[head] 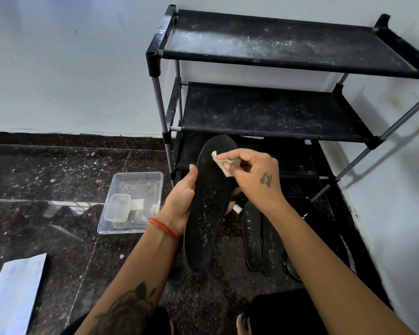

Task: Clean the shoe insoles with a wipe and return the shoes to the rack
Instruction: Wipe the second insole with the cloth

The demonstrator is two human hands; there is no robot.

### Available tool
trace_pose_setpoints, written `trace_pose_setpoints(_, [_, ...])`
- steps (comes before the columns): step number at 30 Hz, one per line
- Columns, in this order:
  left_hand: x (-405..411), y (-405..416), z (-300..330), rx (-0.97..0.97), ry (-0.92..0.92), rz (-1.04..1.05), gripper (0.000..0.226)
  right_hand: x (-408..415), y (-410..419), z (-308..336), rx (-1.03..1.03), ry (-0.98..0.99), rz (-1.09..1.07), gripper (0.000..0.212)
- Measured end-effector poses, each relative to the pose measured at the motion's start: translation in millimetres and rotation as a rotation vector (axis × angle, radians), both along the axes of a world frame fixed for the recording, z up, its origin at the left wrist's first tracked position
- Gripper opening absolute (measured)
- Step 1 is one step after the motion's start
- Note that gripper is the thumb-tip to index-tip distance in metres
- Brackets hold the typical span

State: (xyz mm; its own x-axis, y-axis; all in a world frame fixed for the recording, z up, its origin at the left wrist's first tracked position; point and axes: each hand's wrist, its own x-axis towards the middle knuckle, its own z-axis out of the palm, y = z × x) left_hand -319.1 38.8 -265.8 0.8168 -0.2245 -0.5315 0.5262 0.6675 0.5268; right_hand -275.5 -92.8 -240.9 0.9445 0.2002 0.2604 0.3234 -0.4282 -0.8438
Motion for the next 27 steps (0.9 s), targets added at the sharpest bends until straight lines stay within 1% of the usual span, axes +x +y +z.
trace_pose_setpoints(2, [-1.2,-4.4,1.8,0.02,0.003,-0.01,0.07,1.7,9.1,-2.9,-0.012,0.014,-0.023,0.022])
trace_pose_setpoints(5, [-2.6,-8.2,5.7,0.073,-0.017,0.009,0.065,-1.7,23.6,-8.3,-0.02,0.018,0.002,0.021])
trace_pose_setpoints(8, [-3.2,-7.4,10.5,0.094,-0.036,0.048,0.063,-7.3,30.1,-8.8,-0.021,-0.02,0.033,0.022])
trace_pose_setpoints(11, [-0.6,-5.5,13.3,0.155,-0.063,0.119,0.057,-12.7,31.3,-4.1,-0.014,-0.086,0.115,0.019])
trace_pose_setpoints(13, [0.7,-4.8,16.0,0.174,-0.061,0.124,0.062,-17.5,28.4,0.9,-0.039,-0.082,0.177,0.023])
trace_pose_setpoints(14, [0.3,-4.1,17.2,0.17,-0.056,0.107,0.068,-19.3,24.8,3.9,-0.045,-0.034,0.208,0.023])
trace_pose_setpoints(16, [-1.8,-2.7,17.9,0.134,-0.04,0.07,0.084,-21.9,12.8,10.9,-0.012,0.123,0.247,0.018])
trace_pose_setpoints(18, [-5.2,-1.8,17.7,0.09,-0.008,0.037,0.088,-25.3,-1.3,17.3,0.125,0.241,0.189,0.016])
trace_pose_setpoints(20, [-7.5,-0.2,14.2,0.059,0.017,0.016,0.085,-24.7,-11.6,19.6,0.262,0.24,0.051,0.023])
trace_pose_setpoints(21, [-8.2,1.1,12.2,0.05,0.019,0.006,0.083,-23.5,-13.5,19.2,0.269,0.212,-0.013,0.027])
trace_pose_setpoints(24, [-9.4,-1.4,12.6,0.049,0.006,-0.011,0.08,-21.0,-4.8,13.0,0.138,0.12,-0.102,0.029])
trace_pose_setpoints(27, [-5.6,-3.7,10.9,0.085,-0.031,-0.025,0.078,-17.3,14.0,1.8,-0.044,-0.011,-0.082,0.031])
